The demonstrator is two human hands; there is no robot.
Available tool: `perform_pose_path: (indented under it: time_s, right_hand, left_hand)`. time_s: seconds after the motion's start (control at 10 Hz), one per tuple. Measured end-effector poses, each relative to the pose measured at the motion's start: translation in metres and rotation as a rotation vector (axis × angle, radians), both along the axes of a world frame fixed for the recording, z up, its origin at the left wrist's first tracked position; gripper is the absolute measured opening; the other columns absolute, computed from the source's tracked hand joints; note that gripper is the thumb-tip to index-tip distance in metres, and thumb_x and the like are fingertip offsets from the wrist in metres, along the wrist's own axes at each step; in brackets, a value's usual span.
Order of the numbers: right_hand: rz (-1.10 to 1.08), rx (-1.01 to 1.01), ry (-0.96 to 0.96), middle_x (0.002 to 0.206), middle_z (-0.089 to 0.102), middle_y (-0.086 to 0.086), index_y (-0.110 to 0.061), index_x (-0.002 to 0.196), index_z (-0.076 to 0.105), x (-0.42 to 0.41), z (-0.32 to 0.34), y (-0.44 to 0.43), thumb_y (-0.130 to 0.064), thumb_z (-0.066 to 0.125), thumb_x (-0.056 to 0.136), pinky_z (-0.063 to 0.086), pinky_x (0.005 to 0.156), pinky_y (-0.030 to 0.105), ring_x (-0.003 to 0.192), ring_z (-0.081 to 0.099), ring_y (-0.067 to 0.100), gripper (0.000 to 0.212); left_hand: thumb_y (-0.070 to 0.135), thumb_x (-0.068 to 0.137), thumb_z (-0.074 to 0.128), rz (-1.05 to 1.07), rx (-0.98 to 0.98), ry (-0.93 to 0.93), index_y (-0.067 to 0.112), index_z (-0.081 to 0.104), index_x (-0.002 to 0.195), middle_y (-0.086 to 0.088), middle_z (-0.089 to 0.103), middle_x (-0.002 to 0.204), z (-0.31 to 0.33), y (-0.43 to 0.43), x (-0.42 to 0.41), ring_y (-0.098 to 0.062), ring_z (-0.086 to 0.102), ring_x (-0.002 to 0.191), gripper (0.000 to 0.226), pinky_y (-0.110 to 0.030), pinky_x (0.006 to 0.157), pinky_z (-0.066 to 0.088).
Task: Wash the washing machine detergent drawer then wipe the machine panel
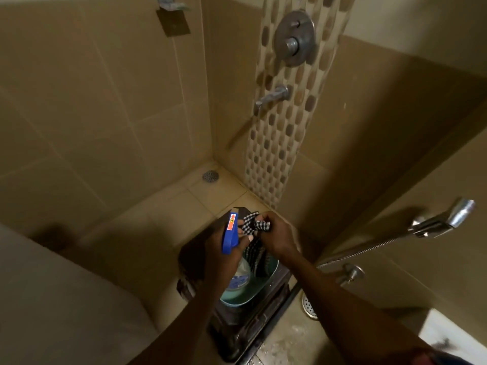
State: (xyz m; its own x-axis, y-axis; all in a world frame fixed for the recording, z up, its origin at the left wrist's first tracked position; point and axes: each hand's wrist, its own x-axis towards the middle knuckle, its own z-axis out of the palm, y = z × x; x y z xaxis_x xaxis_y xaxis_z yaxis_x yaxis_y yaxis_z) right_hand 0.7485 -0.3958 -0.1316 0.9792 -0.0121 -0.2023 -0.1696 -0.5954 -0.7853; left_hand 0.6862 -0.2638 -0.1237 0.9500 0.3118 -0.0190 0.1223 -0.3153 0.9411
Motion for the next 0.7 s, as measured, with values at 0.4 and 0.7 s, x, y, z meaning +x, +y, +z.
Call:
perform_pose_path:
  time_s: [0.4, 0.7]
  right_hand:
    - [-0.021, -0.089, 0.156, 0.102, 0.066, 0.003, -0.018, 0.095, 0.064, -0.013, -0.027, -0.038, -0.015, 0.062, 0.087, 0.054, 0.087, 0.040, 0.095, 0.064, 0.022, 0.008]
    - [-0.079, -0.076, 0.080, 0.113, 0.065, 0.006, -0.017, 0.097, 0.066, -0.031, 0.003, -0.056, -0.011, 0.060, 0.088, 0.054, 0.087, 0.042, 0.097, 0.065, 0.024, 0.013]
  left_hand:
    - [0.045, 0.068, 0.085, -0.081, 0.109, 0.160, 0.011, 0.062, 0.109, 0.004, 0.064, 0.087, -0.039, -0.002, -0.011, -0.009, 0.060, 0.078, 0.059, -0.023, 0.072, 0.049]
    - [0.036, 0.058, 0.093, -0.115, 0.118, 0.277, 0.012, 0.043, 0.141, -0.003, 0.058, 0.129, -0.031, -0.006, -0.027, -0.022, 0.057, 0.119, 0.100, -0.039, 0.100, 0.051]
